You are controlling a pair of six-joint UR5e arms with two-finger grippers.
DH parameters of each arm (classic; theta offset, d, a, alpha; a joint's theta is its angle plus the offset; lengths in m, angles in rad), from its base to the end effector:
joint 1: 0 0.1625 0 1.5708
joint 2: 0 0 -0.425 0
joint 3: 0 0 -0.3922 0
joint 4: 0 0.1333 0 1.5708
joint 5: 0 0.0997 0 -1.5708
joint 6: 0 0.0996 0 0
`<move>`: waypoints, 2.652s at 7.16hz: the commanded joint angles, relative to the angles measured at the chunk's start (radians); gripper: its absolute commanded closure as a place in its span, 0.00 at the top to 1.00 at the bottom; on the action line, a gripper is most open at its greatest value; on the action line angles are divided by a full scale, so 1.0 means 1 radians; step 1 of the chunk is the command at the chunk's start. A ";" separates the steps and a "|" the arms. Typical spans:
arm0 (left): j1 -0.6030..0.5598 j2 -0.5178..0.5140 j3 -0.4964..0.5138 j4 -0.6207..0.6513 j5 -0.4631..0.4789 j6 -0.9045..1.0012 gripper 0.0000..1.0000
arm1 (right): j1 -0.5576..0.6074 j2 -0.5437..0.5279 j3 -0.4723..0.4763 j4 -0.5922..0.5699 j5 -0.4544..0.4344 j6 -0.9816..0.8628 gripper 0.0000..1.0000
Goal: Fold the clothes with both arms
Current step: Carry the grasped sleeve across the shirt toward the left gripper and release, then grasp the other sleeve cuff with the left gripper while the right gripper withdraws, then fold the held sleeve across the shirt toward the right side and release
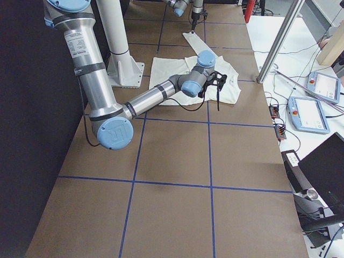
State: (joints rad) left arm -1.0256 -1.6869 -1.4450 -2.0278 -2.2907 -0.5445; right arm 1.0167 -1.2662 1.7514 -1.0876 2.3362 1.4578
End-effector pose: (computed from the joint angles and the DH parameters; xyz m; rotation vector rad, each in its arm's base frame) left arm 0.2345 -0.5170 0.6128 -0.0010 0.8269 0.1616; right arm -0.2558 -0.5356 0.3436 -0.1024 -1.1557 0.4312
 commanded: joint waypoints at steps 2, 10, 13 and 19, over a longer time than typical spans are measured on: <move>0.002 0.000 0.005 0.000 0.025 0.001 0.58 | 0.000 -0.001 0.000 -0.002 0.002 -0.001 1.00; 0.002 0.004 -0.047 0.006 0.037 -0.014 0.00 | 0.005 -0.027 0.023 0.000 0.017 -0.001 1.00; 0.001 -0.040 -0.272 0.181 0.031 -0.087 0.00 | 0.054 -0.047 0.036 -0.002 0.047 -0.001 1.00; 0.393 -0.896 0.015 0.172 0.264 -0.806 0.00 | 0.256 -0.251 0.097 0.002 0.091 -0.347 1.00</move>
State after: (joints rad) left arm -0.7427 -2.4023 -1.6334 -1.7333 -2.1330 -1.2613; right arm 1.2261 -1.4828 1.8453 -1.0862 2.4261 1.1888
